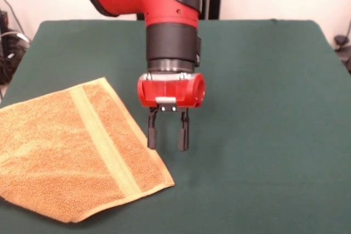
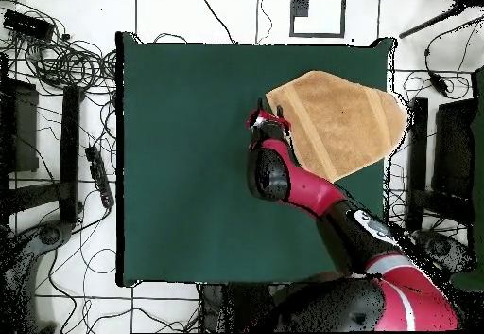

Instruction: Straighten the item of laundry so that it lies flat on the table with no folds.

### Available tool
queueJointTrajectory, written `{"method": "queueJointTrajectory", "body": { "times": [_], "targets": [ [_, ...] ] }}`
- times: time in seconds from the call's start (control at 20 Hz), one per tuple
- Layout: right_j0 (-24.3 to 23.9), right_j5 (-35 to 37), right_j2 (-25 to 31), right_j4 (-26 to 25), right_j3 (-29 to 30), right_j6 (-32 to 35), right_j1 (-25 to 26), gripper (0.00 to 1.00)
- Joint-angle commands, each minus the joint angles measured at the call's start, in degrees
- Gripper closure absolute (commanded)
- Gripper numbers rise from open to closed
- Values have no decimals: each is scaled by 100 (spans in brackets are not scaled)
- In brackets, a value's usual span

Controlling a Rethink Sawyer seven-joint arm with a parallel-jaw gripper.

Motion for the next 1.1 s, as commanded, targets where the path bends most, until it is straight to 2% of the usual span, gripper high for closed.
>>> {"method": "queueJointTrajectory", "body": {
  "times": [0.05,0.3,0.45,0.7,0.85,1.1],
  "targets": [
    [655,1359,157,899,-914,820,952,0],
    [1087,2120,-326,1658,-1809,480,1446,0],
    [1132,2482,-438,1777,-2117,405,1605,0],
    [1368,3156,-945,1960,-2743,341,1859,0],
    [1222,3466,-879,1775,-2720,446,1690,0],
    [1192,3777,-878,1612,-2145,845,900,0]
  ]
}}
